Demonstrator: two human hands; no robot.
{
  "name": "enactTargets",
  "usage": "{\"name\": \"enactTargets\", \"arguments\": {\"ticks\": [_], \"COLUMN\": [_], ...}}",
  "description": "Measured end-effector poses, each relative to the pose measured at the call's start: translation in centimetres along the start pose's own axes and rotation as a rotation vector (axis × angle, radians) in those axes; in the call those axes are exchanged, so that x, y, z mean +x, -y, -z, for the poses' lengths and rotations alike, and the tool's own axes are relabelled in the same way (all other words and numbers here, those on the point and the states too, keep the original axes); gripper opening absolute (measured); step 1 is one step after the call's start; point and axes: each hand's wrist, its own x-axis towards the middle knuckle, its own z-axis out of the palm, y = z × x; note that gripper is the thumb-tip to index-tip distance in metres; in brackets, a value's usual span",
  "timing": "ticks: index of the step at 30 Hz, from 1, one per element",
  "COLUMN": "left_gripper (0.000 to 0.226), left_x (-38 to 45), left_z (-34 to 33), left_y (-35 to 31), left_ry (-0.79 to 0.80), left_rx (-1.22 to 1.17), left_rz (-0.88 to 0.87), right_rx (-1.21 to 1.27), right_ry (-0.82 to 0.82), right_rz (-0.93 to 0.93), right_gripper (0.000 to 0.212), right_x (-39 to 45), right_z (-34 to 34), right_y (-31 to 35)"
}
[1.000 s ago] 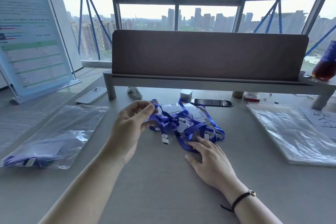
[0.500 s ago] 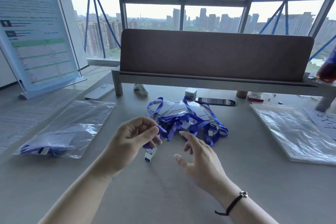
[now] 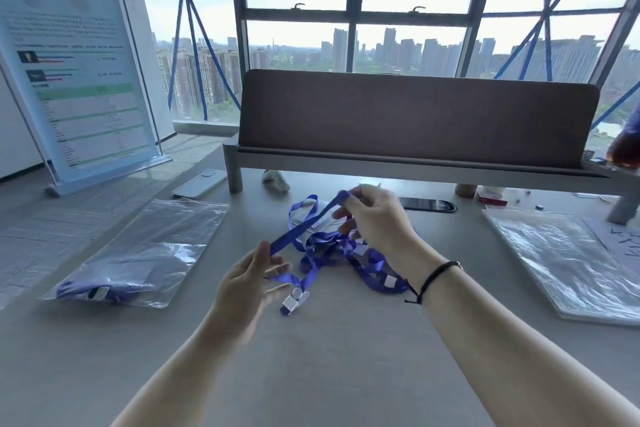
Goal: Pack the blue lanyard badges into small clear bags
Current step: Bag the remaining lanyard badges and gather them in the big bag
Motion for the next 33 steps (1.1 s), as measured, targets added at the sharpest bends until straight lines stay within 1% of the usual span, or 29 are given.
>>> {"name": "enactTargets", "arguments": {"ticks": [1,3,4,5,6,7,9,11,12,14,15,16,18,20,21,22,24,25,27,29,30,31,33], "left_gripper": [0.036,0.025,0.027,0.038,0.048,0.051,0.044,0.033,0.031,0.035,0.035,0.03,0.026,0.031,0.031,0.025,0.01,0.011,0.022,0.024,0.026,0.029,0.035], "left_x": [0.0,-0.1,0.1,0.5,0.9,1.4,1.9,2.1,2.2,2.4,2.6,2.6,2.3,2.1,2.1,2.2,2.6,2.7,2.9,2.8,2.8,2.6,2.3], "left_z": [-0.2,-0.6,-0.7,-0.7,-0.6,-0.4,0.1,0.4,0.5,1.0,1.4,1.8,2.5,2.9,3.0,2.9,2.9,2.9,2.5,2.0,1.6,1.2,0.3], "left_y": [0.0,-0.3,-0.5,-0.4,-0.3,-0.2,-0.2,-0.2,-0.1,0.3,0.5,0.6,0.4,0.5,0.5,0.5,0.3,0.0,-0.8,-1.8,-2.2,-2.6,-3.5], "left_ry": [0.024,0.102,0.128,0.124,0.095,0.061,0.003,-0.05,-0.074,-0.099,-0.084,-0.046,0.093,0.223,0.226,0.187,0.087,0.061,0.053,0.047,0.035,0.029,0.046], "left_rx": [0.029,0.126,0.169,0.191,0.2,0.216,0.262,0.322,0.372,0.553,0.689,0.827,1.049,1.253,1.331,1.377,1.379,1.333,1.172,0.979,0.88,0.78,0.647], "left_rz": [-0.017,-0.069,-0.097,-0.126,-0.149,-0.167,-0.187,-0.172,-0.162,-0.157,-0.173,-0.192,-0.165,-0.131,-0.136,-0.156,-0.226,-0.232,-0.181,-0.157,-0.157,-0.153,-0.161], "right_rx": [-0.004,0.002,0.015,0.036,0.061,0.083,0.117,0.16,0.188,0.272,0.322,0.361,0.403,0.44,0.462,0.486,0.525,0.527,0.485,0.395,0.355,0.318,0.214], "right_ry": [0.002,-0.005,-0.015,-0.03,-0.046,-0.065,-0.092,-0.097,-0.094,-0.072,-0.058,-0.048,-0.037,-0.011,0.004,0.014,0.018,0.016,0.027,0.092,0.181,0.32,0.679], "right_rz": [0.039,0.103,0.125,0.141,0.151,0.158,0.156,0.132,0.115,0.074,0.047,0.018,-0.039,-0.077,-0.086,-0.088,-0.082,-0.075,-0.052,-0.045,-0.058,-0.089,-0.176], "right_gripper": [0.017,0.017,0.017,0.018,0.021,0.025,0.029,0.029,0.029,0.033,0.036,0.038,0.039,0.037,0.036,0.035,0.032,0.03,0.023,0.019,0.02,0.024,0.036], "right_x": [0.1,0.4,0.5,0.5,0.5,0.5,0.3,0.0,-0.1,-0.4,-0.5,-0.6,-0.6,-0.6,-0.8,-0.9,-1.1,-1.1,-1.0,-1.2,-1.4,-1.7,-2.3], "right_z": [0.0,0.1,0.2,0.4,0.6,0.9,1.2,1.4,1.5,1.6,1.7,1.7,1.8,2.0,2.2,2.3,2.5,2.5,2.4,2.6,2.7,2.9,3.1], "right_y": [1.0,2.6,3.3,4.1,4.6,5.1,5.7,6.0,6.1,6.2,6.3,6.4,6.4,6.2,6.2,6.2,6.0,5.7,4.8,3.6,2.9,2.2,1.1]}}
